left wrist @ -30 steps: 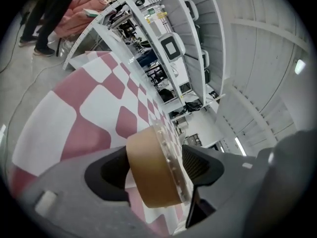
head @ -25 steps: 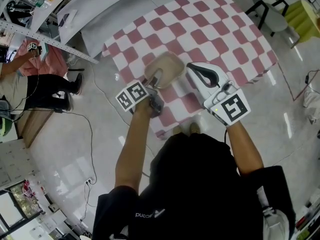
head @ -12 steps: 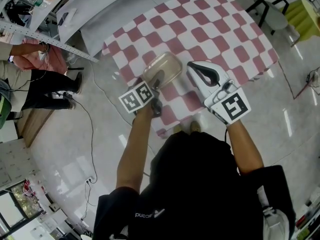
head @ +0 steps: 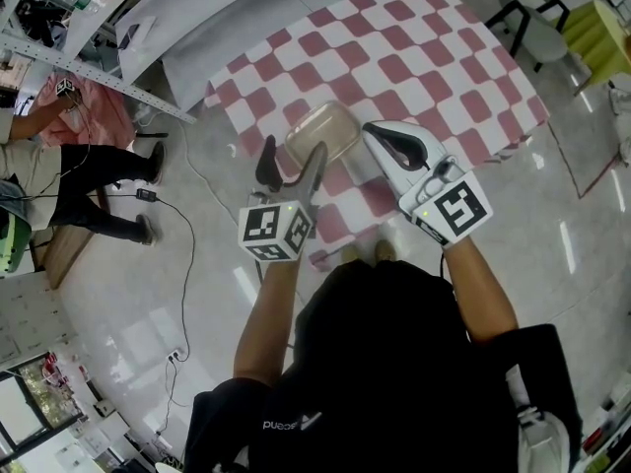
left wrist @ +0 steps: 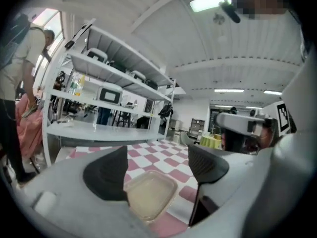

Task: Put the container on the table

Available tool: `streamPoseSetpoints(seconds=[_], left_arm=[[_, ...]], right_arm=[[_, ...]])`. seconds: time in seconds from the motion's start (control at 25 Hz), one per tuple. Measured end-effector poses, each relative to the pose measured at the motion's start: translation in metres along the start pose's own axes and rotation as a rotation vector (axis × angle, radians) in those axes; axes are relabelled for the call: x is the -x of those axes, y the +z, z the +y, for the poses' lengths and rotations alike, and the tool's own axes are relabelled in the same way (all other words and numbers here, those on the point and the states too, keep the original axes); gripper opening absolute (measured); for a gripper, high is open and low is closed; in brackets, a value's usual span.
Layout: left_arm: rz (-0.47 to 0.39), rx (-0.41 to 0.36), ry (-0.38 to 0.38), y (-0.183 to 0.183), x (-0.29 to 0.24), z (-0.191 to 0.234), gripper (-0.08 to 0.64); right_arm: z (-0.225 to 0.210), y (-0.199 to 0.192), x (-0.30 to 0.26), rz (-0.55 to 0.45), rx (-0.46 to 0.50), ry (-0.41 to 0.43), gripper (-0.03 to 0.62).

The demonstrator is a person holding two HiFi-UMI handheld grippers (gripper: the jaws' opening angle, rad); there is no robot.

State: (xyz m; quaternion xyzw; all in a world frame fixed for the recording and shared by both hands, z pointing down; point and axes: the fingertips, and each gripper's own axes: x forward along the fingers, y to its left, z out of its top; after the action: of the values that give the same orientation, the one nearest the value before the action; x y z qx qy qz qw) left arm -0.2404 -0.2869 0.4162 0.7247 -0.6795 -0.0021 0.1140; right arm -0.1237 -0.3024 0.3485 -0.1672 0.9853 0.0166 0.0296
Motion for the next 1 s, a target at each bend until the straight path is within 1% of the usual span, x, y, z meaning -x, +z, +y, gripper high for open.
streamPoseSetpoints(seconds=[0.04, 0.08, 0.12, 0.16, 0.24, 0.28, 0.48, 0.64, 0.76, 0.88, 1.0], left_arm=[[-0.032, -0.031, -0.023, 0.009, 0.006, -0.008, 0.365], [-0.059, -0.058, -0.043, 0.018, 0.012, -0.016, 0.272], [-0.08, -0.08, -0.061, 0.025, 0.018, -0.023, 0.164], [-0.093, -0.098, -0.075, 0.031, 0.023, -0.029, 0.111], [-0.113, -0.127, -0.093, 0.041, 0.033, -0.039, 0.042], [-0.126, -0.142, -0.101, 0.046, 0.038, -0.044, 0.021], [-0.207, -0.192, -0.137, 0.068, 0.062, -0.063, 0.011], [-0.277, -0.196, -0.208, 0.079, 0.076, -0.08, 0.011], [-0.297, -0.193, -0.241, 0.081, 0.082, -0.09, 0.011], [-0.312, -0.197, -0.254, 0.082, 0.086, -0.097, 0.011], [-0.309, -0.194, -0.26, 0.08, 0.088, -0.101, 0.011]], right_arm=[[0.002, 0.003, 0.001, -0.008, -0.002, 0.003, 0.003], [0.005, 0.006, 0.002, -0.016, -0.003, 0.007, 0.002], [0.008, 0.008, 0.003, -0.024, -0.003, 0.011, 0.002], [0.012, 0.011, 0.004, -0.032, -0.001, 0.017, 0.002], [0.02, 0.016, 0.007, -0.048, 0.006, 0.032, 0.002], [0.025, 0.019, 0.009, -0.055, 0.009, 0.039, 0.002], [0.045, 0.034, 0.017, -0.086, 0.012, 0.049, 0.002], [0.055, 0.039, 0.025, -0.093, 0.029, 0.043, 0.003], [0.058, 0.04, 0.031, -0.1, 0.019, 0.034, 0.002], [0.061, 0.041, 0.036, -0.105, 0.017, 0.03, 0.002], [0.063, 0.041, 0.04, -0.102, 0.02, 0.032, 0.002]])
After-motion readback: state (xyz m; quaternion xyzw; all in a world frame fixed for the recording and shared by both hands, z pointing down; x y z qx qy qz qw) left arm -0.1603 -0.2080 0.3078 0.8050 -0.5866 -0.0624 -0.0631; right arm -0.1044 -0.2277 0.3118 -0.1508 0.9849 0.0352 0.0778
